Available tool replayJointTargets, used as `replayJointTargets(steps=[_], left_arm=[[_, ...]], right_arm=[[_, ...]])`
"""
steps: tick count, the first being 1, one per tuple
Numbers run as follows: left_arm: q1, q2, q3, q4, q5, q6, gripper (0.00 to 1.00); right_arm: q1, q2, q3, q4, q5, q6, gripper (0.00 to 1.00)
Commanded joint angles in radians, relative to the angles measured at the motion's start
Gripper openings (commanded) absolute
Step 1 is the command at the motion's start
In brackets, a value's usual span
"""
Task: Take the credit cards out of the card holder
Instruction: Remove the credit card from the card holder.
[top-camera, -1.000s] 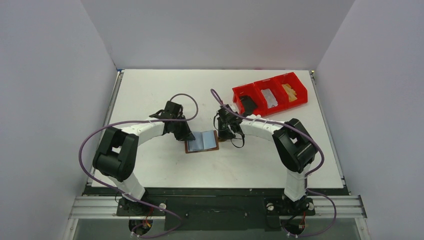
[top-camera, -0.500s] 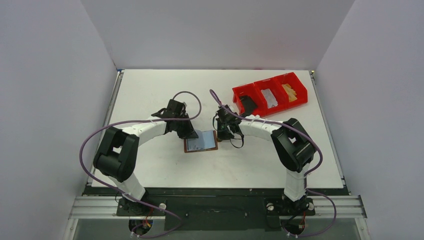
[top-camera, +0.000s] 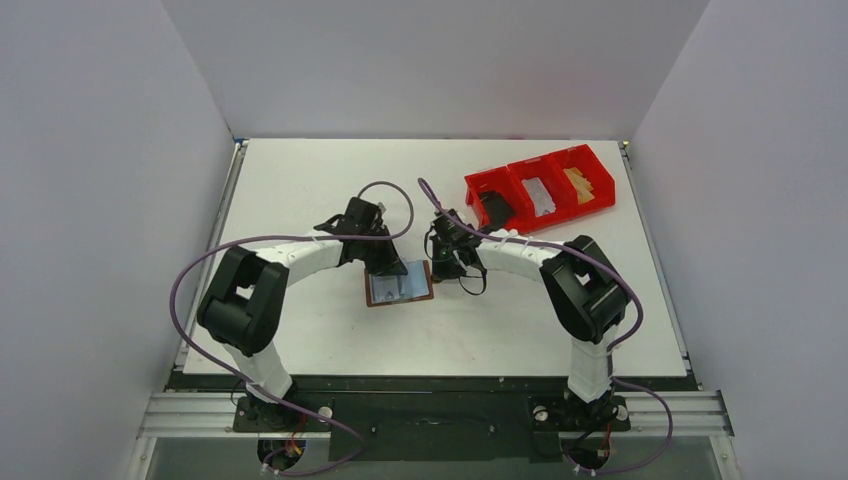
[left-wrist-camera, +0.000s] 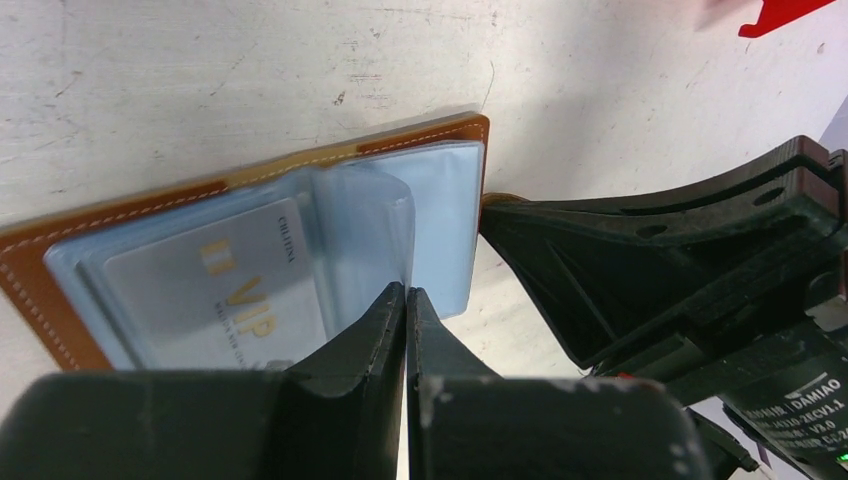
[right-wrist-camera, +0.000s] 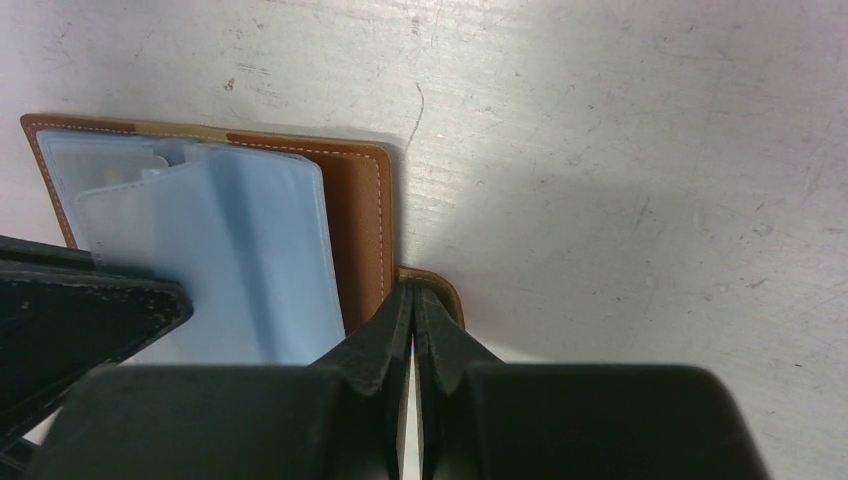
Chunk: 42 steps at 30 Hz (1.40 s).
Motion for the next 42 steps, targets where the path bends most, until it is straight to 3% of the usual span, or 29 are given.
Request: replayJointTargets(steps=[1, 10, 23, 34, 42], left_arm=[[-0.015, 0.023, 0.046, 0.057, 0.029, -0.002, 0.02], [-0.033, 0.049, 0.072, 0.060, 0.032, -0.003, 0.13], [-0.048, 0.055, 0.088, 0.068, 0.043, -0.004, 0.47], [-0.041, -0.011, 0.095, 0.020, -0.010, 0.005, 0.53], [0.013, -0.091, 0.074, -0.038, -0.049, 0.037, 0.57]], right_arm=[[0.019, 0.029, 0.013, 0.013, -0.009, -0.003, 0.00], [0.018, 0.025, 0.008, 0.015, -0.013, -0.005, 0.00], [0.018, 0.012, 0.008, 0.013, -0.016, -0.010, 0.00], [-0.010, -0.079, 0.003, -0.013, 0.015, -0.001, 0.00], [-0.026, -0.157, 0.024, -0.048, 0.036, 0.005, 0.29]])
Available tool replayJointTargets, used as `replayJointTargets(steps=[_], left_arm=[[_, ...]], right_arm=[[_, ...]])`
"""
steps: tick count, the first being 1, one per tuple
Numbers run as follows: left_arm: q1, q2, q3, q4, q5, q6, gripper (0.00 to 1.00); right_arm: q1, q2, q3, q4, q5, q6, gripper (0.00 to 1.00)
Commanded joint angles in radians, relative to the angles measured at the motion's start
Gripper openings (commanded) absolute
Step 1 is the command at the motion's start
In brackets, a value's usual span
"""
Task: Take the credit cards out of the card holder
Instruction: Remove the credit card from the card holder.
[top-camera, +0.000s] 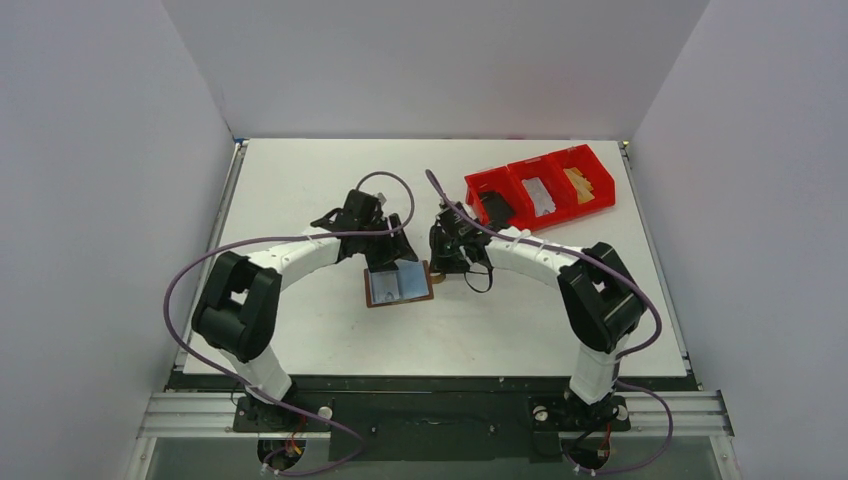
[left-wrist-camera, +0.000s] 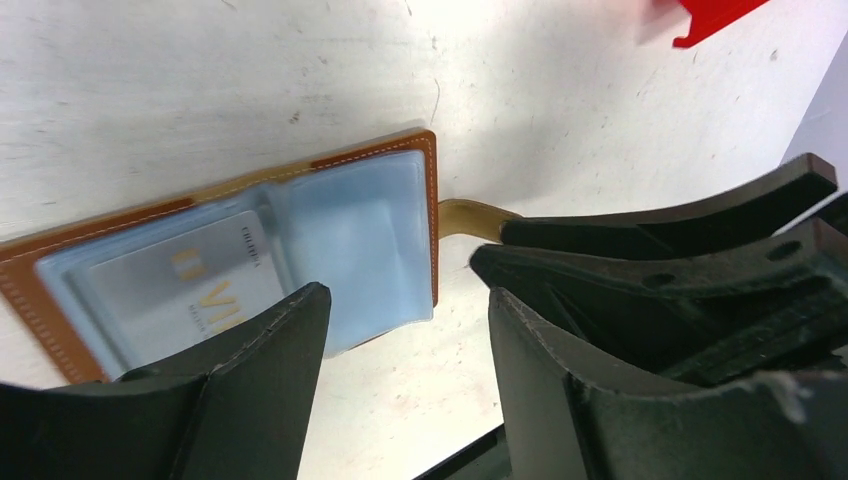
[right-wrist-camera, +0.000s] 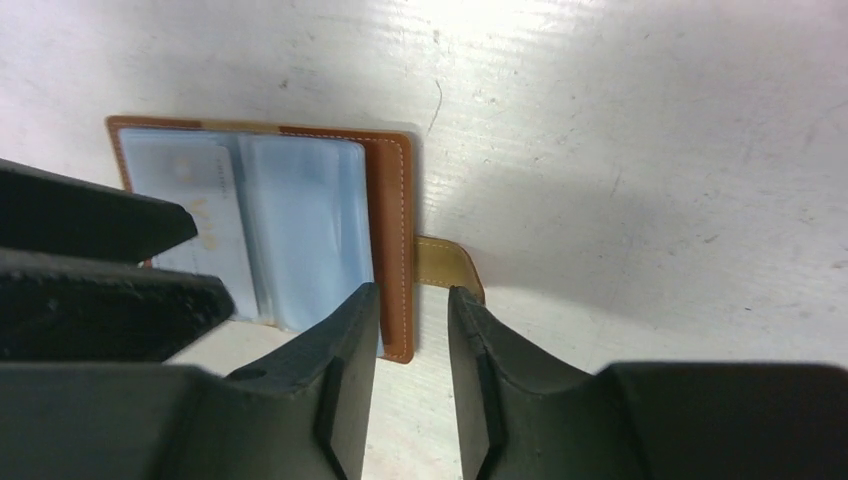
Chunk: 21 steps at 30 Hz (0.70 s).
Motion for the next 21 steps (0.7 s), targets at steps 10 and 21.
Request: replayJointTargets(steps=[10, 21], left_arm=[[0.125, -0.193, -0.084, -0.080, -0.098, 0.069, 0.42], [0.132, -0.185, -0.170, -0.066, -0.119, 0.063, 0.00]], right_arm=[[0.023, -0.112, 0.088, -0.042, 0.002, -0.006, 0.41], [0.099, 0.059, 0.212, -0.003, -0.117, 0.011, 0.33]])
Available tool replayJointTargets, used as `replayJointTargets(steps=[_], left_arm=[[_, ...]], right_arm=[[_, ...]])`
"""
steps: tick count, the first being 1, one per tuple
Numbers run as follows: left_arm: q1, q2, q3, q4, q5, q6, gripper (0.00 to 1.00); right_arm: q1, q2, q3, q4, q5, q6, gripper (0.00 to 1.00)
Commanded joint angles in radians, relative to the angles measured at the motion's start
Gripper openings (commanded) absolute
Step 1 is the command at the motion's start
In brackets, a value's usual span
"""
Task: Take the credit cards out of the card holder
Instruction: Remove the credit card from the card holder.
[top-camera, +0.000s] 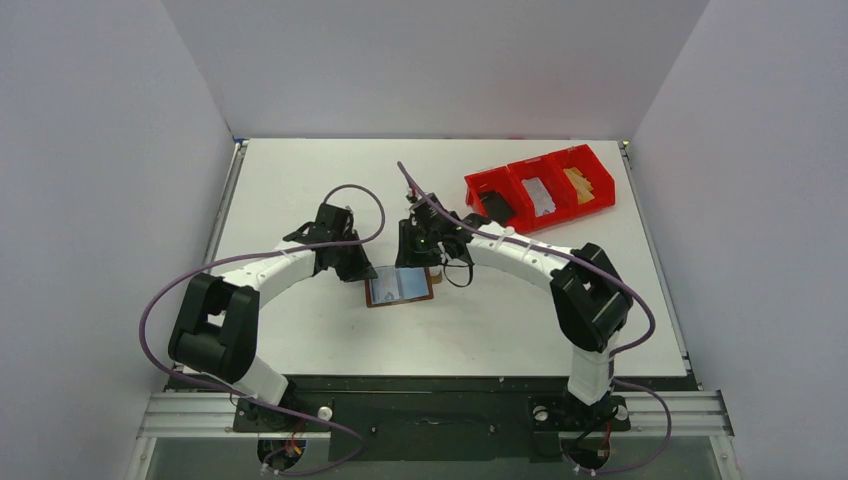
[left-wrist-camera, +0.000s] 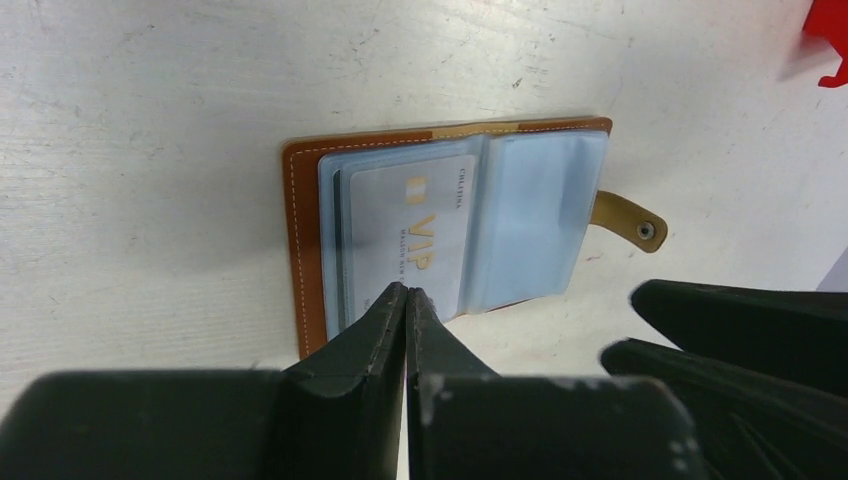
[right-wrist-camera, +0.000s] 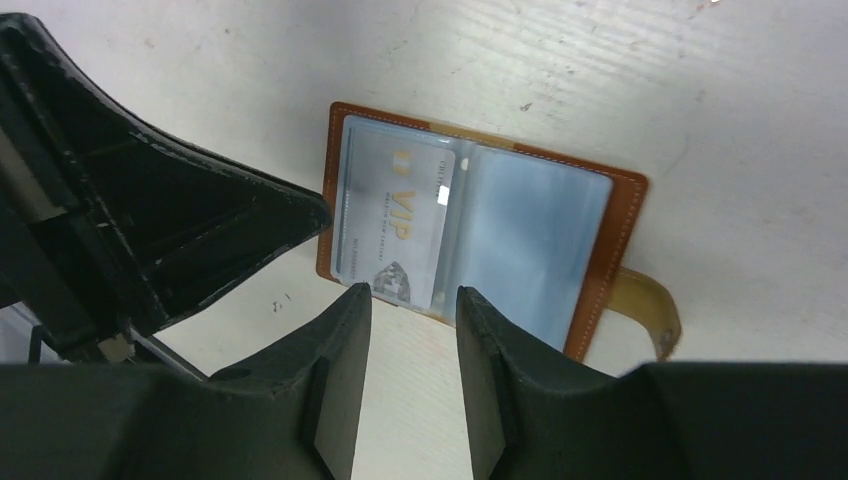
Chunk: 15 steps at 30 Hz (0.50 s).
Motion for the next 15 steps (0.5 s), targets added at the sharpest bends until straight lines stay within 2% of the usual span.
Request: replayJointTargets(steps=[1, 15], left_arm=[[0.004, -0.014, -0.010, 0.015, -0.026, 0.005, 0.00], [0.008, 0.043, -0.032, 0.030, -0.059, -0.003, 0.00]], right_arm=[[0.011, 0.083, 0.051, 0.033, -0.067, 0.017, 0.33], [0.023, 0.181, 0.068, 0.075, -0.113, 0.044, 0.27]])
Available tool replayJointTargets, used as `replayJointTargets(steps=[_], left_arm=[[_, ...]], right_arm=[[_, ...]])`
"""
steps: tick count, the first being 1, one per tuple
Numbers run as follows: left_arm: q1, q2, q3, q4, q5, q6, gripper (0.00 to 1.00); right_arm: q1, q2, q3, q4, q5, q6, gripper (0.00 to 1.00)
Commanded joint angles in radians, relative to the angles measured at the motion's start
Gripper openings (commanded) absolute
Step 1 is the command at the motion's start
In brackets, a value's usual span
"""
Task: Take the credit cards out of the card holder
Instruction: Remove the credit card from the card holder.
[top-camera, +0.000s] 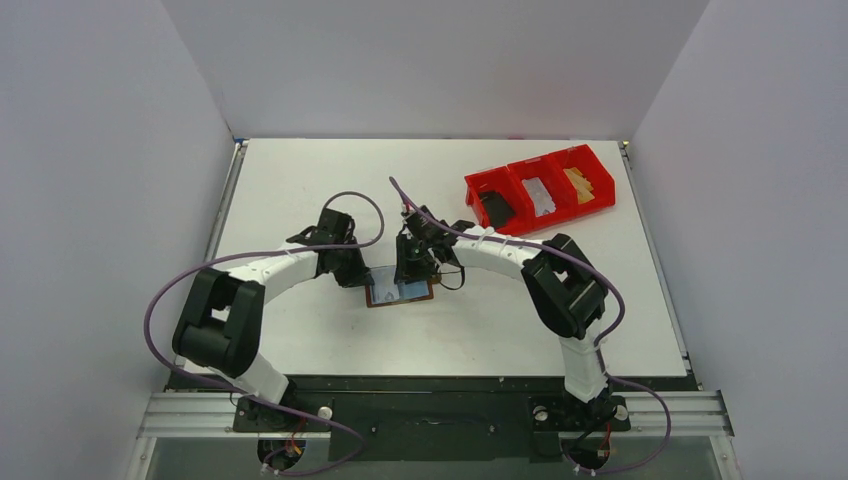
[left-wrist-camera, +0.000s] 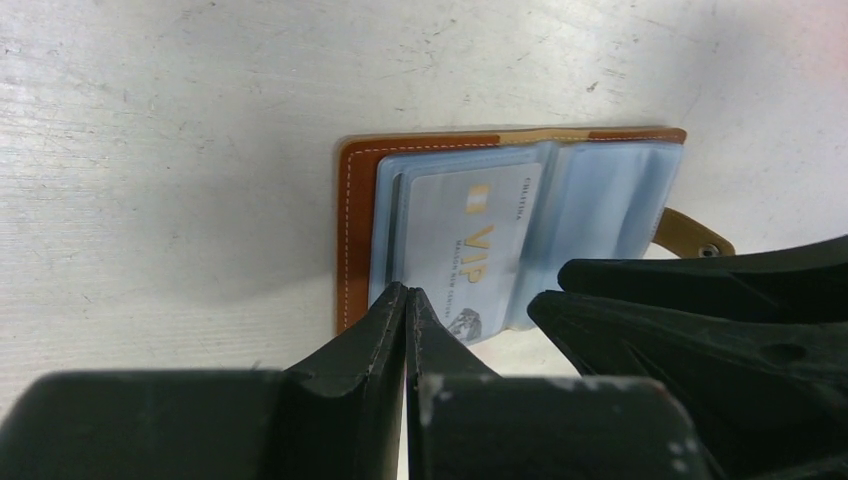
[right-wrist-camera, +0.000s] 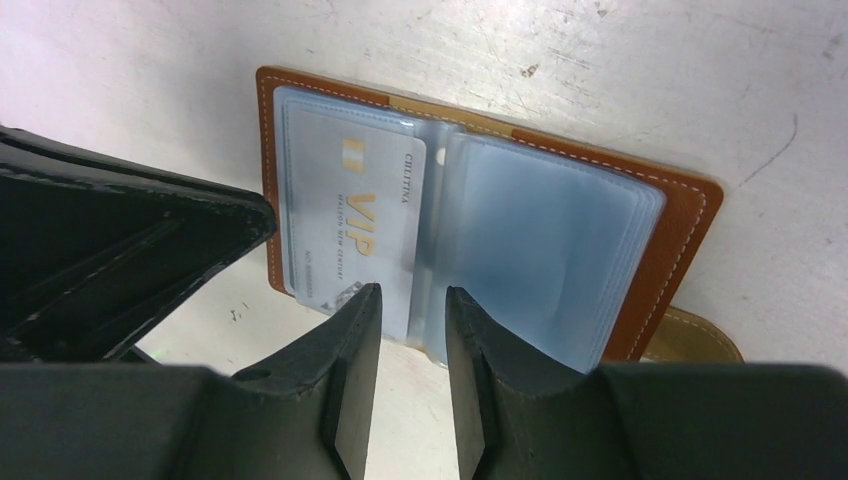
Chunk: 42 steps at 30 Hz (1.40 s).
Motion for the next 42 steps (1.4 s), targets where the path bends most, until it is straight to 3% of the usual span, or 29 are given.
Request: replayJointTargets(steps=[1, 21, 35, 42], left_arm=[[0.006, 0.020, -0.006, 0.029, -0.020, -0.001, 0.00], [0.005, 0.083, -0.010, 0.031, -0.017, -0.013, 0.00], [-0.026, 0.145, 0.050, -0.012, -0.051, -0.013, 0.00], [-0.026, 0.159, 0.050, -0.039, -0.072, -0.013, 0.00]], right_arm=[[0.009, 0.007, 0.044, 0.053, -0.012, 0.015, 0.27], [-0.013, 0.060, 0.007, 0.129, -0.058, 0.048, 0.24], [-0.052, 0.037, -0.139, 0.341, -0.183, 0.151, 0.24], [-0.111, 0.006, -0.262, 0.581, -0.273, 0.261, 0.25]])
